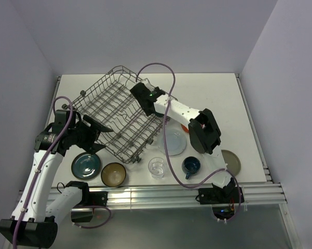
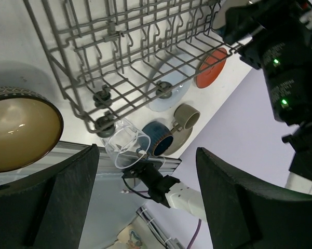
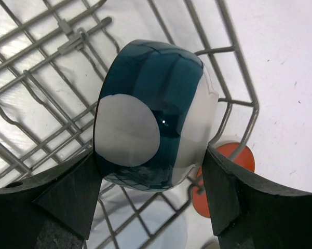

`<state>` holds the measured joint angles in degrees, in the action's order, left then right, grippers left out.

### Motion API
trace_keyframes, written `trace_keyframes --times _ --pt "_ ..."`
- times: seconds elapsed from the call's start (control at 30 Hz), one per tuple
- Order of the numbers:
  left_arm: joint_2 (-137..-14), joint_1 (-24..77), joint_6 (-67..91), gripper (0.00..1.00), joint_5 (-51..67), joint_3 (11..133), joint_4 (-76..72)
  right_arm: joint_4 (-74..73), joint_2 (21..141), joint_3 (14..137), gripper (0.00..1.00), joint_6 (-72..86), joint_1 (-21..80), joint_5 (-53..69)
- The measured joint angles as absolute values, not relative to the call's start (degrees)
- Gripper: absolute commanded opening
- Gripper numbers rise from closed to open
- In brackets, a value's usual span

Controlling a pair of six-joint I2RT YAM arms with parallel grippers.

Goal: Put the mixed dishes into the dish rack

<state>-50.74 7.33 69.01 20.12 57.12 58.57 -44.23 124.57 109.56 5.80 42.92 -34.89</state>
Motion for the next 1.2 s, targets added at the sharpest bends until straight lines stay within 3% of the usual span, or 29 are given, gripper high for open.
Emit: trace_keyframes --times 0.27,0.3,0.4,0.43,0.5,0.8,1.2 --pt "-50.54 7.33 67.24 0.78 20.21 57.12 59.72 -44.23 127.68 109.58 0.0 3.97 46.06 -39.9" --pt "-50.52 7.33 66.81 0.78 20.08 57.14 60.12 -44.4 127.83 109.58 0.06 3.9 46.54 -40.38" --pt "-50.52 7.33 65.06 0.78 19.35 57.82 62.19 -46.09 128.51 109.65 0.51 3.95 48.05 -42.02" --pt "-50.52 7.33 64.25 0.78 18.9 58.33 62.85 -46.81 128.84 109.8 0.73 3.97 48.58 -42.52" --pt "-50.46 7.33 62.78 0.78 17.82 59.77 64.45 -48.12 129.4 109.93 0.97 4.21 49.69 -43.7" --pt "-46.0 7.33 58.13 0.72 11.86 60.95 69.54 -50.22 129.69 114.1 1.0 7.97 53.1 -40.27" --pt "-40.21 7.33 55.9 0.63 9.08 46.26 73.87 -52.88 117.71 117.78 1.0 11.09 52.73 -34.41"
